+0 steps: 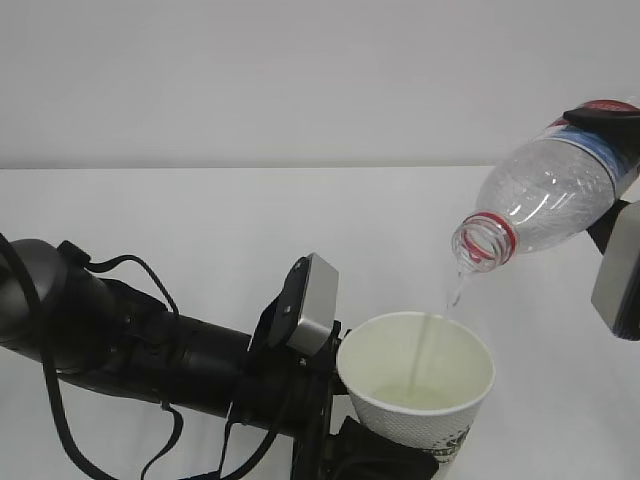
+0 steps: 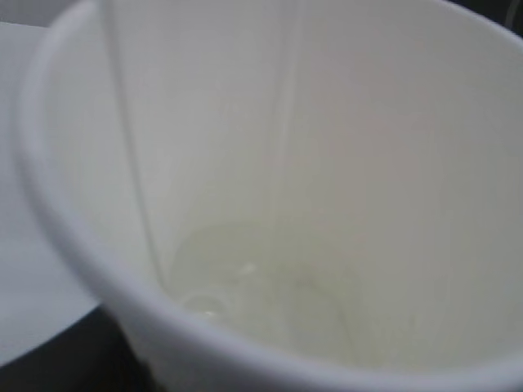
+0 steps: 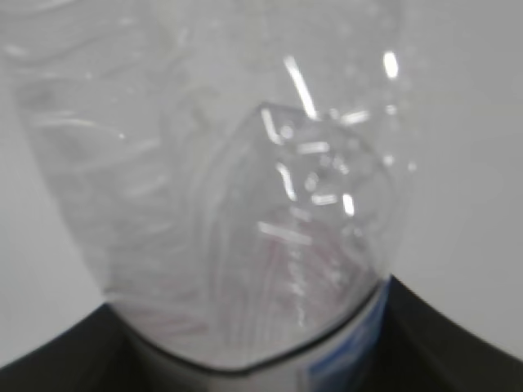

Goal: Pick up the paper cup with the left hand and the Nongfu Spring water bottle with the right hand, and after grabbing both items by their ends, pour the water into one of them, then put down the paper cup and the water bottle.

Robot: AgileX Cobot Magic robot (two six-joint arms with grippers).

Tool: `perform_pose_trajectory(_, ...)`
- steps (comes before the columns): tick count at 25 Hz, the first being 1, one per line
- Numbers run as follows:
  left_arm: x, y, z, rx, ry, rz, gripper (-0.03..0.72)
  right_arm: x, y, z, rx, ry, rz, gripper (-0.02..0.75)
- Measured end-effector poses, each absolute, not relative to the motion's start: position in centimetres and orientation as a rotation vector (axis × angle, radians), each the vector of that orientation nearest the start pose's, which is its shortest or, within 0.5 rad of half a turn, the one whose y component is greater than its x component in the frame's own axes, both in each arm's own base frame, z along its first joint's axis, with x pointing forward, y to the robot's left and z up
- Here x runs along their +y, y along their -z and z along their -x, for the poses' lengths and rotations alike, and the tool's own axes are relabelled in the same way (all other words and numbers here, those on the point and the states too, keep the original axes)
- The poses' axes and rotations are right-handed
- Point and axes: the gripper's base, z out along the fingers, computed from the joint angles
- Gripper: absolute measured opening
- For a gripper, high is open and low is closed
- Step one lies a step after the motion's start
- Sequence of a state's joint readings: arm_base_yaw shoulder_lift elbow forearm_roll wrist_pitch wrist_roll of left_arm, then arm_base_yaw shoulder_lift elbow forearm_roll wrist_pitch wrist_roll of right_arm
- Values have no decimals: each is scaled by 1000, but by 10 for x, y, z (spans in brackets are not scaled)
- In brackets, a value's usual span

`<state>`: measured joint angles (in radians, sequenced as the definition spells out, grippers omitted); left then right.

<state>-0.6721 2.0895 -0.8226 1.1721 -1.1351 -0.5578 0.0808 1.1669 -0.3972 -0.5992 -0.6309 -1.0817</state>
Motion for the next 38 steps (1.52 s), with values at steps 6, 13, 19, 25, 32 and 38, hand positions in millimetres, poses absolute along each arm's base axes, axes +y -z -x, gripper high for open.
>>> perform_pose_trajectory(6,-267,-102,-214,1477,1283,-1420,513,48,-245,-215,986,823,1474,459)
perform_pose_trajectory(13,-267,-102,-214,1477,1283,-1420,512,48,-245,-215,985,824,1475,459)
perform_pose_trajectory(19,-267,-102,-214,1477,1283,-1420,512,48,-245,-215,979,828,1477,459)
perform_pose_trajectory(25,-267,-102,-214,1477,1283,-1420,512,48,-245,-215,976,832,1480,459)
perform_pose_trajectory(32,-267,-102,-214,1477,1284,-1421,512,48,-245,-215,975,833,1480,459)
perform_pose_trajectory(38,-267,-102,-214,1476,1284,-1423,512,48,-245,-215,972,837,1480,459)
